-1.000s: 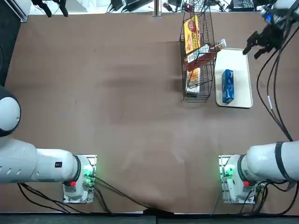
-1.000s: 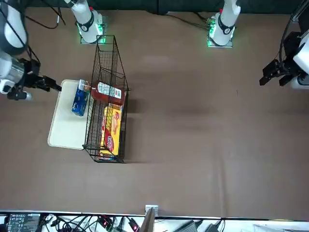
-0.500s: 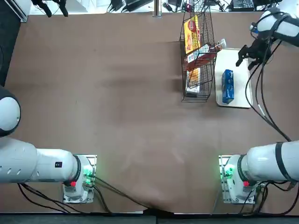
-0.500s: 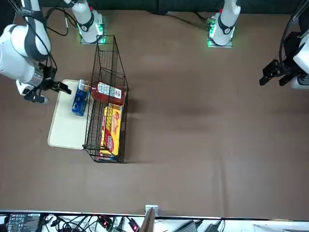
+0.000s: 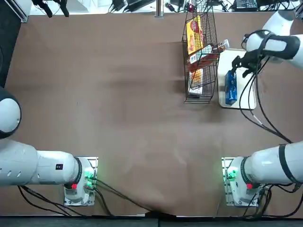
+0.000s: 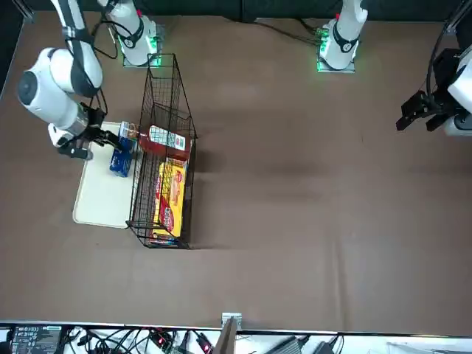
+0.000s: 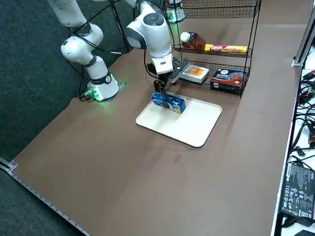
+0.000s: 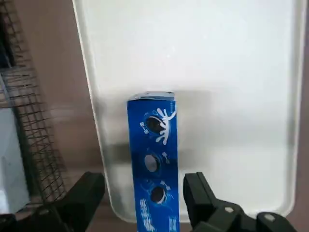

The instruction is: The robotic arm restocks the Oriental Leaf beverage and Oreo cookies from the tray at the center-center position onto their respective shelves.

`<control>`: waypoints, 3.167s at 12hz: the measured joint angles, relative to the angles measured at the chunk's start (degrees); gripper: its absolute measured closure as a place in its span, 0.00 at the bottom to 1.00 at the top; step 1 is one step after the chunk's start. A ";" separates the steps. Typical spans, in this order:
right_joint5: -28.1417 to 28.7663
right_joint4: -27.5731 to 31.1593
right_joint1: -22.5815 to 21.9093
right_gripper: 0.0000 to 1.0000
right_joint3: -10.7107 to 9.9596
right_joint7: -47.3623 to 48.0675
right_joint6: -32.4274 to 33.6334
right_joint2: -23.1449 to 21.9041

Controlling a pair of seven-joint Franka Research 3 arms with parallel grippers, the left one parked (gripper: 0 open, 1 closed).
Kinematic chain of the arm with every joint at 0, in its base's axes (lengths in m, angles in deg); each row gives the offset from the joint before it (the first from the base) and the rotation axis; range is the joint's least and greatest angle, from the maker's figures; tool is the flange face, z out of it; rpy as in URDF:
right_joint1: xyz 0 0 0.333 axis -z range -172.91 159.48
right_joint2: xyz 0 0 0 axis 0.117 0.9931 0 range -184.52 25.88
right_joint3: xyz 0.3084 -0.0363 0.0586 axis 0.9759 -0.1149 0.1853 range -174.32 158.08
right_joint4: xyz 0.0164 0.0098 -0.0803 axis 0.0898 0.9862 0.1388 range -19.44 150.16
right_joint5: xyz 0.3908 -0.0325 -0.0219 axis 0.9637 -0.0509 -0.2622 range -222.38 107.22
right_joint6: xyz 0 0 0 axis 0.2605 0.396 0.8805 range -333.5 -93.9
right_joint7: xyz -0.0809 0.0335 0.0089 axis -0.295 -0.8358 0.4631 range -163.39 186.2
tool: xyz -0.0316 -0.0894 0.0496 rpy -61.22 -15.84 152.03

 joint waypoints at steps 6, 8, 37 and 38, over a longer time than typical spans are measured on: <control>-0.51 2.39 -1.34 0.00 0.00 0.05 -6.66 4.16; -0.54 2.68 -1.78 0.00 0.00 0.05 -7.44 5.43; -6.83 -3.43 1.32 0.37 -1.28 0.00 9.88 -6.24; -7.78 -5.76 1.83 0.37 -1.34 0.00 14.70 -8.93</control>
